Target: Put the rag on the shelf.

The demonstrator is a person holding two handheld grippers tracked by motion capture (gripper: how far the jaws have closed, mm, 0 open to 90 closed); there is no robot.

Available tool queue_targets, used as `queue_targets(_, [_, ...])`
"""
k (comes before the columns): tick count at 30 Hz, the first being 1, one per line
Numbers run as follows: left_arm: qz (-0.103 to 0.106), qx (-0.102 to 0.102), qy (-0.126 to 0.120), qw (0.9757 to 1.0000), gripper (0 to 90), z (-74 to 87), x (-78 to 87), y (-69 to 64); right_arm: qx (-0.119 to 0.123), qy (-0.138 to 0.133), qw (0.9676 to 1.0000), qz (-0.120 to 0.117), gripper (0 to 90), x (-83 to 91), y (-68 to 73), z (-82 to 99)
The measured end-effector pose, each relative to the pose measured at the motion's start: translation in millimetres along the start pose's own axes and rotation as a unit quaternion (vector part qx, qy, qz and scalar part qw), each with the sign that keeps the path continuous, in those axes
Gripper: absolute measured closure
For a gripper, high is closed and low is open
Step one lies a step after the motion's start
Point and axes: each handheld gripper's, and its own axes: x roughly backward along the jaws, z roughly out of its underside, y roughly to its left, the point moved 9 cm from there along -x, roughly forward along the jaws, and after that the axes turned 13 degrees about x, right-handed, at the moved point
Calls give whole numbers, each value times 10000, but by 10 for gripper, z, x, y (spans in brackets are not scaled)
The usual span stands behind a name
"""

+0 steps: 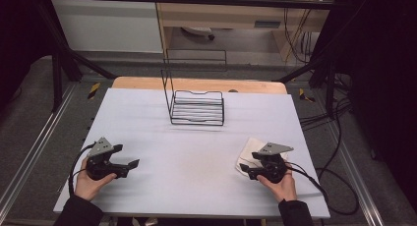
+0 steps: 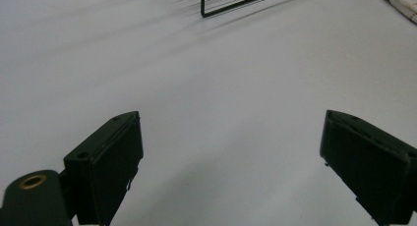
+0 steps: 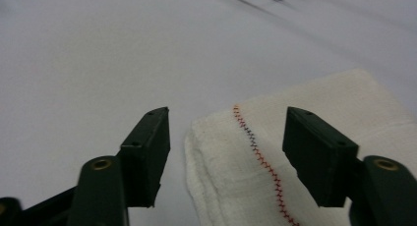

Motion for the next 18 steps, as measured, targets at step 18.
queue_targets(18, [-25, -22, 29, 10000, 99, 6, -7, -2, 599, 461, 9971, 80, 654, -254, 133, 80])
